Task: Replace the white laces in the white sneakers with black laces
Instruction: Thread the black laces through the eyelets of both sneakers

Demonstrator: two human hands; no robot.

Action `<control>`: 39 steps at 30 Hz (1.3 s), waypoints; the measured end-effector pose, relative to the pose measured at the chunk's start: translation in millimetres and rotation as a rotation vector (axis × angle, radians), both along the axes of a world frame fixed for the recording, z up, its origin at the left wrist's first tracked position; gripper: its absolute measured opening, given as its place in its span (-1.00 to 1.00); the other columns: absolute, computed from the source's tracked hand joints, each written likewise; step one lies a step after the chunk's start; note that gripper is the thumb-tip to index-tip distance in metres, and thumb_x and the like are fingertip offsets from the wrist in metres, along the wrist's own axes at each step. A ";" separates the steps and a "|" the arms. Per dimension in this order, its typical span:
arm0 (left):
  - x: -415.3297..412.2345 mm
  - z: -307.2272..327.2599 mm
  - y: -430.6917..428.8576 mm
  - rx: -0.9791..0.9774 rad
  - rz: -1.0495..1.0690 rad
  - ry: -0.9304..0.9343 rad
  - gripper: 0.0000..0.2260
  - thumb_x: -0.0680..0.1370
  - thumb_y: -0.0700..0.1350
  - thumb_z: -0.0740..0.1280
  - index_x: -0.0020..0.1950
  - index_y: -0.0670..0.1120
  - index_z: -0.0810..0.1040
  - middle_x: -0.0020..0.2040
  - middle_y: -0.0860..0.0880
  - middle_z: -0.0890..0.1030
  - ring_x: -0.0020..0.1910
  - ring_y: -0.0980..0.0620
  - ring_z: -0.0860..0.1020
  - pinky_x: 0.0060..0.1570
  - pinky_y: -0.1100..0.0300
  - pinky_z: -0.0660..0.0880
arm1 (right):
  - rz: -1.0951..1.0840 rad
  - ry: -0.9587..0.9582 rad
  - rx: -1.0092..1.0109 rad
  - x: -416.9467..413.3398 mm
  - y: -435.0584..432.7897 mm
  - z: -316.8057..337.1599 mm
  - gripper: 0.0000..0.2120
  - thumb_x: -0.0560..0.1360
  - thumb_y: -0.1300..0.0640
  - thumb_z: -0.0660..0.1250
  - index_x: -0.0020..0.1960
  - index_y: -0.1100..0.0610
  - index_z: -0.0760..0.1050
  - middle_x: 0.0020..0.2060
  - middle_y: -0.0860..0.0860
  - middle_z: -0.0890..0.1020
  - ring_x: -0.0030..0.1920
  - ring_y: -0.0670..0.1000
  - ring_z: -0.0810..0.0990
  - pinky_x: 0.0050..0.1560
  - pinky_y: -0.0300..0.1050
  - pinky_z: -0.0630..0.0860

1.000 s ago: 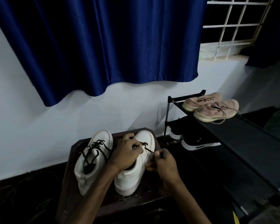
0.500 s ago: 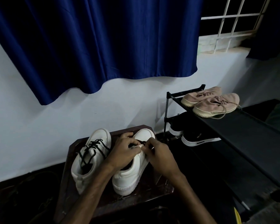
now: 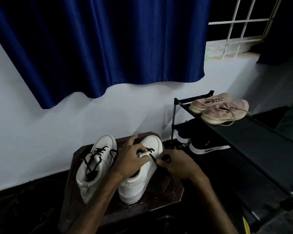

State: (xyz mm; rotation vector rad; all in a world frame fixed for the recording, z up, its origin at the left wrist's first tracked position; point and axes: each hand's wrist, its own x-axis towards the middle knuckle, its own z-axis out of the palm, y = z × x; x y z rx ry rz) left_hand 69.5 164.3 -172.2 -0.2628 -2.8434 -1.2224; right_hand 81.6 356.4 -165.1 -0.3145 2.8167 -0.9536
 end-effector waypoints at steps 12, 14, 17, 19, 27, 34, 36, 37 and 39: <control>0.8 3.0 -0.7 -0.022 -0.003 -0.009 -0.67 0.11 0.25 0.18 -0.23 0.20 0.53 0.53 0.02 0.22 0.47 0.02 0.23 0.43 -0.10 0.16 | 0.099 -0.274 0.206 18.9 14.3 3.3 -0.86 0.48 0.02 0.37 -0.26 -0.09 0.53 -0.25 -0.11 0.68 -0.14 -0.13 0.64 0.07 -0.07 0.56; 0.3 1.8 -1.0 -0.020 0.003 -0.007 -0.63 0.11 0.25 0.18 -0.20 0.16 0.56 0.53 0.01 0.22 0.48 0.00 0.23 0.43 -0.09 0.17 | 0.058 -0.193 0.217 12.9 11.3 6.5 -0.96 0.46 -0.02 0.40 -0.13 -0.08 0.60 -0.13 -0.11 0.67 -0.07 -0.09 0.63 0.07 -0.07 0.55; 0.1 -0.8 -0.8 -0.002 0.002 0.004 -0.63 0.12 0.26 0.20 -0.20 0.14 0.57 0.52 -0.02 0.23 0.48 0.02 0.21 0.42 -0.05 0.20 | -0.046 0.001 -0.044 -0.5 -5.3 1.2 -0.80 0.45 -0.14 0.41 -0.11 -0.02 0.62 -0.17 -0.10 0.67 -0.13 -0.12 0.62 -0.03 -0.06 0.57; -0.7 -3.2 -1.2 0.008 -0.004 0.009 -0.68 0.16 0.28 0.23 -0.24 0.15 0.55 0.52 -0.03 0.25 0.50 0.05 0.18 0.41 -0.05 0.22 | -0.060 0.072 -0.194 -4.7 -21.3 -3.7 -0.75 0.49 -0.13 0.37 -0.17 0.05 0.60 -0.28 -0.06 0.65 -0.24 -0.12 0.61 -0.10 -0.03 0.57; 1.3 3.1 -0.3 -0.030 0.006 -0.022 -0.66 0.11 0.27 0.17 -0.25 0.17 0.52 0.55 0.00 0.18 0.49 0.00 0.21 0.44 -0.04 0.16 | 0.197 -0.236 0.012 20.9 15.8 1.7 -0.85 0.52 -0.04 0.37 -0.21 -0.07 0.55 -0.23 -0.13 0.63 -0.16 -0.17 0.60 -0.06 -0.18 0.52; 1.0 1.6 0.0 -0.035 0.014 -0.021 -0.68 0.12 0.28 0.20 -0.27 0.15 0.52 0.54 0.01 0.19 0.50 0.02 0.20 0.41 -0.11 0.20 | 0.024 -0.028 -0.060 -0.4 0.0 4.6 -0.77 0.49 -0.16 0.36 -0.08 -0.01 0.60 -0.13 -0.06 0.67 -0.11 -0.07 0.63 -0.02 -0.04 0.56; 1.1 -0.1 -0.8 -0.032 0.019 -0.020 -0.66 0.14 0.31 0.22 -0.27 0.13 0.53 0.54 0.01 0.20 0.50 0.05 0.18 0.40 -0.11 0.21 | 0.000 0.076 -0.115 -6.4 -20.2 0.8 -0.75 0.52 -0.11 0.34 -0.10 0.08 0.59 -0.20 -0.01 0.66 -0.15 -0.01 0.62 -0.06 0.02 0.55; 0.9 0.2 -0.9 -0.033 0.023 -0.024 -0.65 0.14 0.32 0.22 -0.26 0.12 0.53 0.54 0.01 0.20 0.50 0.05 0.18 0.39 -0.11 0.21 | -0.017 0.120 -0.107 -7.6 -26.1 -2.3 -0.78 0.53 -0.07 0.34 -0.13 0.08 0.57 -0.23 0.00 0.65 -0.17 0.03 0.61 -0.09 0.04 0.54; 1.7 2.5 -0.1 -0.044 0.031 -0.038 -0.66 0.13 0.31 0.21 -0.27 0.14 0.52 0.54 0.01 0.19 0.50 0.04 0.18 0.40 -0.10 0.21 | -0.023 0.152 -0.119 -3.1 -27.6 -7.9 -0.85 0.52 -0.01 0.34 -0.18 0.04 0.55 -0.26 -0.02 0.64 -0.19 0.04 0.61 -0.11 0.05 0.55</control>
